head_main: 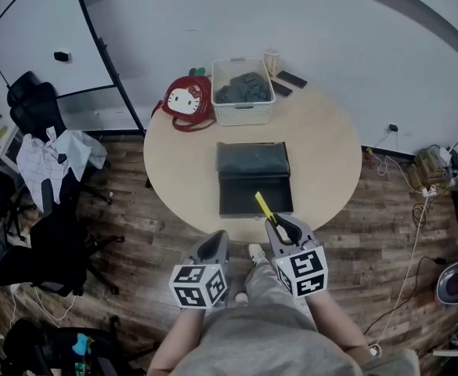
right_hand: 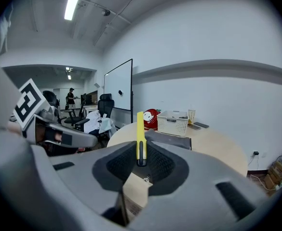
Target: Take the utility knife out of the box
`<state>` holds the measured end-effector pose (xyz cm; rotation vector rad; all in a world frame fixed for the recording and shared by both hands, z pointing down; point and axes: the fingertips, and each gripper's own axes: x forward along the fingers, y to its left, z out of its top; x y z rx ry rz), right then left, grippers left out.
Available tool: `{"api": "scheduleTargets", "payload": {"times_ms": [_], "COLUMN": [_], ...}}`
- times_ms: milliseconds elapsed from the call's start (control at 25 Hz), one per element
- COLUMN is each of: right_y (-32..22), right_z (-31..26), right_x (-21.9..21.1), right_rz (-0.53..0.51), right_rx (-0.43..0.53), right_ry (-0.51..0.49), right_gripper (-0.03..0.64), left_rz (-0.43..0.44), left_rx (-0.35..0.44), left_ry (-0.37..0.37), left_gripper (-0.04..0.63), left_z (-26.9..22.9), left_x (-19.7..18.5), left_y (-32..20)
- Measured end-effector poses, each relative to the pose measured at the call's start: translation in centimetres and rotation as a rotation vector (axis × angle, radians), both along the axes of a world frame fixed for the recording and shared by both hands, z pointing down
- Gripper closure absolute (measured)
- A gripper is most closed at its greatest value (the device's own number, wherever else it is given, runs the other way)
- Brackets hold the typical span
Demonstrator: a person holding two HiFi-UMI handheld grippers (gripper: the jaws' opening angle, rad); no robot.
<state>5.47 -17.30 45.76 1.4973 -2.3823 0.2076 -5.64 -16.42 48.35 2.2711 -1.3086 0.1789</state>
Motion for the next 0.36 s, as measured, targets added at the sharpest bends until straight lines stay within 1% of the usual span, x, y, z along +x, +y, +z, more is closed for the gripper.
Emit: {"api": "scheduleTargets", "payload": {"times_ms": [360], "right_y": [-0.44], "right_z": [-0.2], "right_x": [-0.47], "right_rz": [-0.017], "right_rx": [0.006], "right_ry": [-0.017], "right_gripper": [0.563], "left_rz": [-0.003], "left_rx": [-0.003], "left_ry": [0.008], "left_gripper": [0.592], "left_z": [0.13], "left_x": [0.22], "left_y": [-0.52]}}
